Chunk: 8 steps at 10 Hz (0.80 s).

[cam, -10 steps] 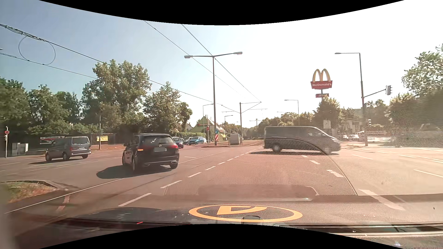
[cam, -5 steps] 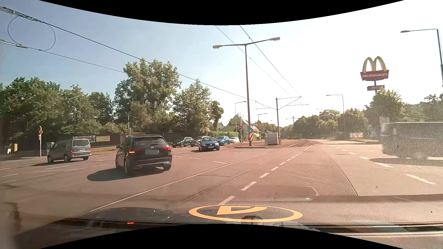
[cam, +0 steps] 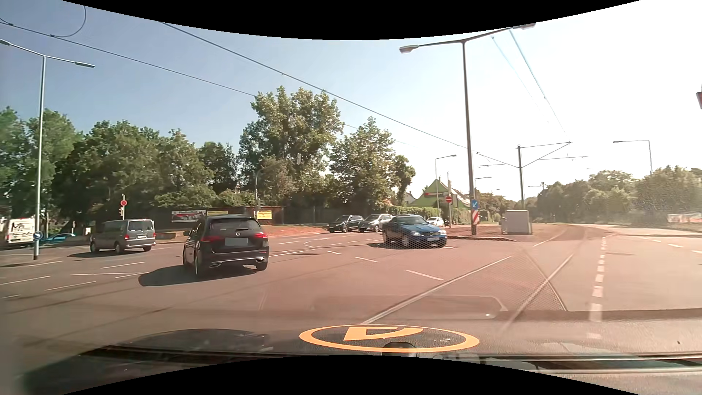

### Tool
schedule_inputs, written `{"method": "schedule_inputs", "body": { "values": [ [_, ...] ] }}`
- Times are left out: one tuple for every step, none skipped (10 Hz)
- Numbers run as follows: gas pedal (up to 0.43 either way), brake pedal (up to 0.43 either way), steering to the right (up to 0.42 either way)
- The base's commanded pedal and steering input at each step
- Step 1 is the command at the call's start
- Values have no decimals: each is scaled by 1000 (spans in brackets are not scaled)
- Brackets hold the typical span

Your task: Follow the waypoints while adhering to traffic rules and regulations

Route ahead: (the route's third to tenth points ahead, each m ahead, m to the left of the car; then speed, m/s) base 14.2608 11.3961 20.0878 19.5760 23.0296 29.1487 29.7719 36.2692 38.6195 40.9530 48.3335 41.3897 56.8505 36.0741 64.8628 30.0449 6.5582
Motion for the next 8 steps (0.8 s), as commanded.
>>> {"method": "schedule_inputs", "body": {
  "values": [
    [150, 0, -250],
    [150, 0, -248],
    [150, 0, -242],
    [150, 0, -237],
    [150, 0, -236],
    [150, 0, -234],
    [150, 0, -227],
    [150, 0, -225]
  ]
}}
